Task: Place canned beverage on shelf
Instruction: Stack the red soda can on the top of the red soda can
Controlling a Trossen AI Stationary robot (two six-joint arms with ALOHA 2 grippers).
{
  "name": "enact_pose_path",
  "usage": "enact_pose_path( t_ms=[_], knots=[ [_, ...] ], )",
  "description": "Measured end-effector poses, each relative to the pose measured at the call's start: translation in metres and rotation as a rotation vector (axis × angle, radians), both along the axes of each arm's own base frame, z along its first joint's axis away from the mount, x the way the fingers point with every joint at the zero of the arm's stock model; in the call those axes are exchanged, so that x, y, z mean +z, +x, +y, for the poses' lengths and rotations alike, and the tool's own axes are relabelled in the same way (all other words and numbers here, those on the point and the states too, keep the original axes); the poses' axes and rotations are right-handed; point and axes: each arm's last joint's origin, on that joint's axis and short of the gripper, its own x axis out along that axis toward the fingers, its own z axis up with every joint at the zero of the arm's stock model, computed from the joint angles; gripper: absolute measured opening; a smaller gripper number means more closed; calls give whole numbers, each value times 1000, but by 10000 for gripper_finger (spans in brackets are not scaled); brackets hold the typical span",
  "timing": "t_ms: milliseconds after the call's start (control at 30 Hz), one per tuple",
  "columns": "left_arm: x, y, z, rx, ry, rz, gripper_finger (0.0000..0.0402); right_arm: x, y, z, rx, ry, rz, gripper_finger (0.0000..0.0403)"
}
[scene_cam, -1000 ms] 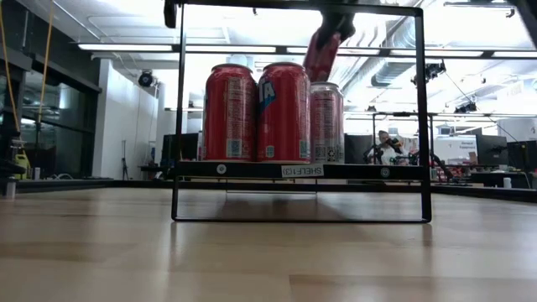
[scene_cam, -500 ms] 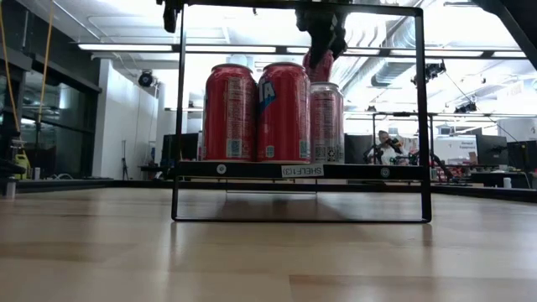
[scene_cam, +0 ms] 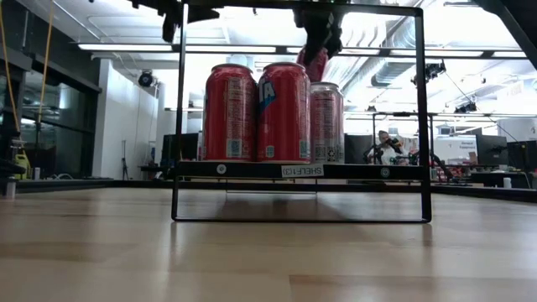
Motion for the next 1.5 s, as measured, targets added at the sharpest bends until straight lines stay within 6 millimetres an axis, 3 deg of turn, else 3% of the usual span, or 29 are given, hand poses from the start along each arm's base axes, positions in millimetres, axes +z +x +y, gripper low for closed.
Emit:
enact_pose_path(
  t_ms=[333,733,867,1033,1133,1300,1500],
  knots=[
    [-14,16,5,7,-67,43,144,-6,4,-3,-23,19,-13,285],
    [-11,18,5,5,-47,18,154,-19,11,-7,-31,39,29,285],
    [-7,18,5,1,7,-4,154,-11,12,-9,-32,-3,-13,285],
    [16,17,11,22,83,17,156,12,5,-6,-12,-48,-72,285],
    [34,22,19,15,159,116,171,18,5,-2,23,-20,-132,285],
    [62,39,32,-11,279,268,233,20,7,10,78,11,-138,285],
    [71,61,52,-1,316,393,316,21,11,22,154,-8,-128,285]
  ],
)
